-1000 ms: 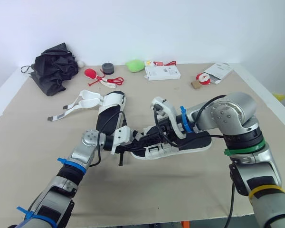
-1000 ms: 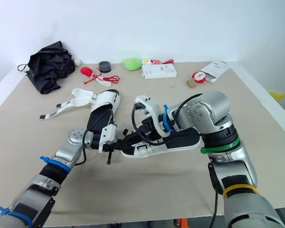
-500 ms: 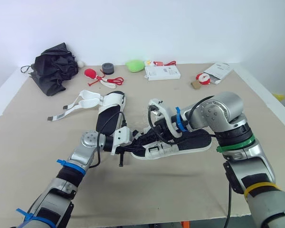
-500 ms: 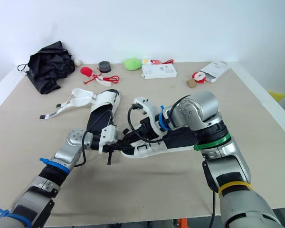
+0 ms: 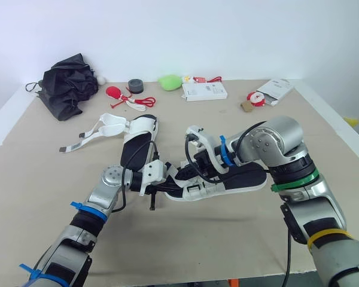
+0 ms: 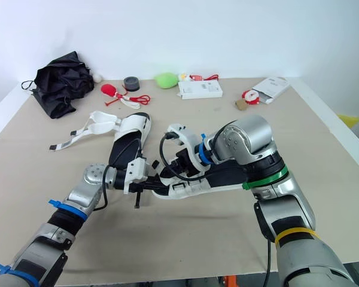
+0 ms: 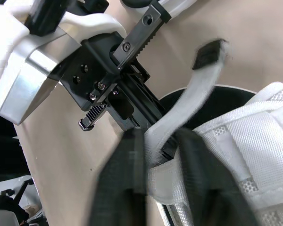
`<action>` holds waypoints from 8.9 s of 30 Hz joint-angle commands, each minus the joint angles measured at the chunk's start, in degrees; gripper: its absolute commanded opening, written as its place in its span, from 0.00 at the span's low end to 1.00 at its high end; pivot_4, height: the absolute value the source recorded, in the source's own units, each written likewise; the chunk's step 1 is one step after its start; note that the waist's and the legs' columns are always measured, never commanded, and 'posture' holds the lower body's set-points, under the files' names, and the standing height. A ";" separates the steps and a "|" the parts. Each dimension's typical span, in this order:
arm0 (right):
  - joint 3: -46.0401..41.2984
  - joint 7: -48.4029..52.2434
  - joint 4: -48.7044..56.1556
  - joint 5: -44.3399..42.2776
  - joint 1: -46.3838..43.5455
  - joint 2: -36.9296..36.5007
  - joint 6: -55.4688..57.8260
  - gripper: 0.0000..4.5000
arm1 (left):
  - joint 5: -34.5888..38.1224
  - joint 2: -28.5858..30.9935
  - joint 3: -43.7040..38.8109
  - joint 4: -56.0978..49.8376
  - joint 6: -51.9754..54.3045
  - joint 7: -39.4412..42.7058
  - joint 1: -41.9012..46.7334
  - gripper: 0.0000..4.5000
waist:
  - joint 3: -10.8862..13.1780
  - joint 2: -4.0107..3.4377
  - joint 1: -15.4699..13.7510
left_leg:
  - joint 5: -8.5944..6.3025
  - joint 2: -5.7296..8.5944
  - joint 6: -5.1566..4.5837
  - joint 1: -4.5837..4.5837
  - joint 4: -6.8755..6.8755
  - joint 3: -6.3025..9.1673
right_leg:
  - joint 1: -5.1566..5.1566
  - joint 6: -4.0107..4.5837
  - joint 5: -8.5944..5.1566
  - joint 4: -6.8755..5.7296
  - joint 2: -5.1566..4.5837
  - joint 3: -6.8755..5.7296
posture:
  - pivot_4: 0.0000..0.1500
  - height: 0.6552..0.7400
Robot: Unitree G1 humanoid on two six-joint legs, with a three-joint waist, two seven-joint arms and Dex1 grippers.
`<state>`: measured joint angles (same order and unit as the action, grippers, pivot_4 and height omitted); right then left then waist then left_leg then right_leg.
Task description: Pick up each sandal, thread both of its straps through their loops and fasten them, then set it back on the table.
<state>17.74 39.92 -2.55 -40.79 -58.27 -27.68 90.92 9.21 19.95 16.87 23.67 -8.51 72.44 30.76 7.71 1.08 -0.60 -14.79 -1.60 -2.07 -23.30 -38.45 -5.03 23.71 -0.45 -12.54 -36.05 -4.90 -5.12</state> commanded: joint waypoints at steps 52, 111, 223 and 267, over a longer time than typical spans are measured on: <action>-4.52 -0.39 6.20 53.96 41.12 -12.52 -145.72 0.01 | -4.39 2.07 3.84 7.72 2.09 2.62 -0.04 0.00 | 0.09 0.31 0.04 | -0.28 -0.05 0.05 0.40 0.01 -0.11 | -0.42 -0.72 -0.75 -0.06 0.40 0.29 | 1.00 1.00; -6.06 -20.29 27.06 -38.00 34.69 -17.94 -18.74 0.11 | -3.67 1.78 3.73 4.34 4.41 1.79 -2.14 0.00 | 0.03 0.32 -0.10 | -0.33 -0.05 -0.04 0.13 -0.06 0.01 | -0.39 -0.33 -0.58 0.03 -0.19 -0.19 | 1.00 1.00; -7.76 -6.86 -24.52 -33.93 5.72 -9.23 1.58 0.01 | -3.90 1.84 5.34 0.67 4.70 -0.13 -6.17 0.00 | 0.00 0.03 0.07 | -0.34 0.00 -0.15 0.10 -0.01 -0.04 | -0.35 -0.04 -0.31 0.00 -0.22 -0.15 | 1.00 1.00; 6.46 10.20 4.27 -16.98 10.13 -17.96 -13.76 0.01 | -4.07 1.71 5.16 1.40 4.42 -0.81 -6.53 0.00 | -0.09 -0.01 -0.06 | -0.53 0.06 -0.22 0.07 -0.01 0.00 | -0.37 -0.28 -0.47 0.05 -0.22 -0.15 | 1.00 1.00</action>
<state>22.39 46.00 -2.33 -60.70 -49.46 -44.64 79.61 9.53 20.19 17.76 19.52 -7.08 70.45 28.26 7.62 1.08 -0.65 -15.32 -1.53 -2.29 -23.23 -38.46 -5.04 23.34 -0.75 -13.03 -36.01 -5.11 -5.27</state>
